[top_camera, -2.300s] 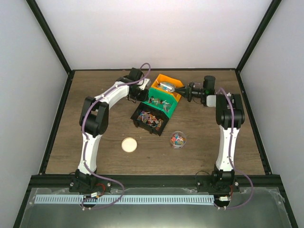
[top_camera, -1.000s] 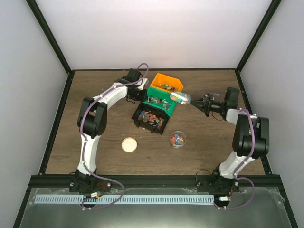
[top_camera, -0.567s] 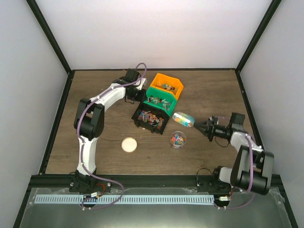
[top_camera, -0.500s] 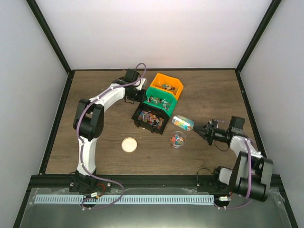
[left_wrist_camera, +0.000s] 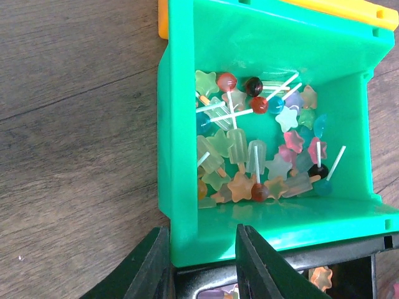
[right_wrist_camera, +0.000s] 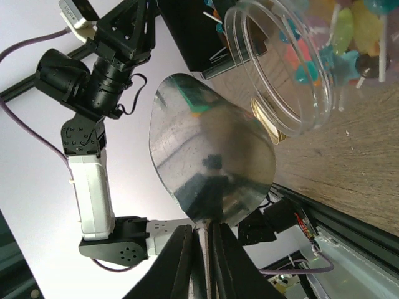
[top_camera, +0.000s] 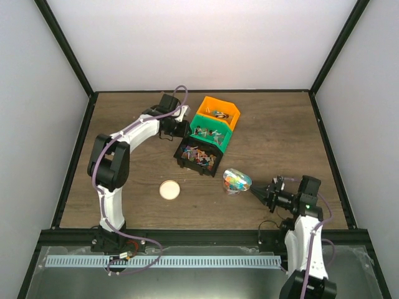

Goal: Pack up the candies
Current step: Place the fake candies in the packing bottle.

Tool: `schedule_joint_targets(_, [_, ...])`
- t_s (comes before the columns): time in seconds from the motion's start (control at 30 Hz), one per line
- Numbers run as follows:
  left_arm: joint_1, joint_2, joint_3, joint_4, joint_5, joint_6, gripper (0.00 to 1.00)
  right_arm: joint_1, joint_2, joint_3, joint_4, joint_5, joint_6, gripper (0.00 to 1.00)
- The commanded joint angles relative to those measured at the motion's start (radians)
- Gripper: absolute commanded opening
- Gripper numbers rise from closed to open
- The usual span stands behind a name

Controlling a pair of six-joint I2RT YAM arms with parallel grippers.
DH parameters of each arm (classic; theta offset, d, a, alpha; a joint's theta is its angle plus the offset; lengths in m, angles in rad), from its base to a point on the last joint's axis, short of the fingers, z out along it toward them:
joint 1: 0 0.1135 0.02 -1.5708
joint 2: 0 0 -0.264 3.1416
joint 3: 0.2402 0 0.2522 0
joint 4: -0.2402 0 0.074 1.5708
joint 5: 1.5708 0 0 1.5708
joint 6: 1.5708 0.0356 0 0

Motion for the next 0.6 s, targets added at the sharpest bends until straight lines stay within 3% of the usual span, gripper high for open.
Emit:
schedule_joint_targets(0.0, [-0.008, -0.023, -0.017, 0.036, 0.023, -0.016, 0.31, -0.012, -0.154, -0.03, -0.014, -0.007, 0.184, 0.01])
schedule_joint_targets(0.27, [-0.009, -0.026, -0.014, 0.045, 0.045, -0.026, 0.32, -0.012, -0.262, 0.007, -0.18, 0.091, 0.188, 0.01])
schedule_joint_targets(0.57, [-0.008, -0.012, -0.019, 0.059, 0.069, -0.033, 0.32, -0.012, -0.181, 0.12, -0.369, 0.194, 0.035, 0.01])
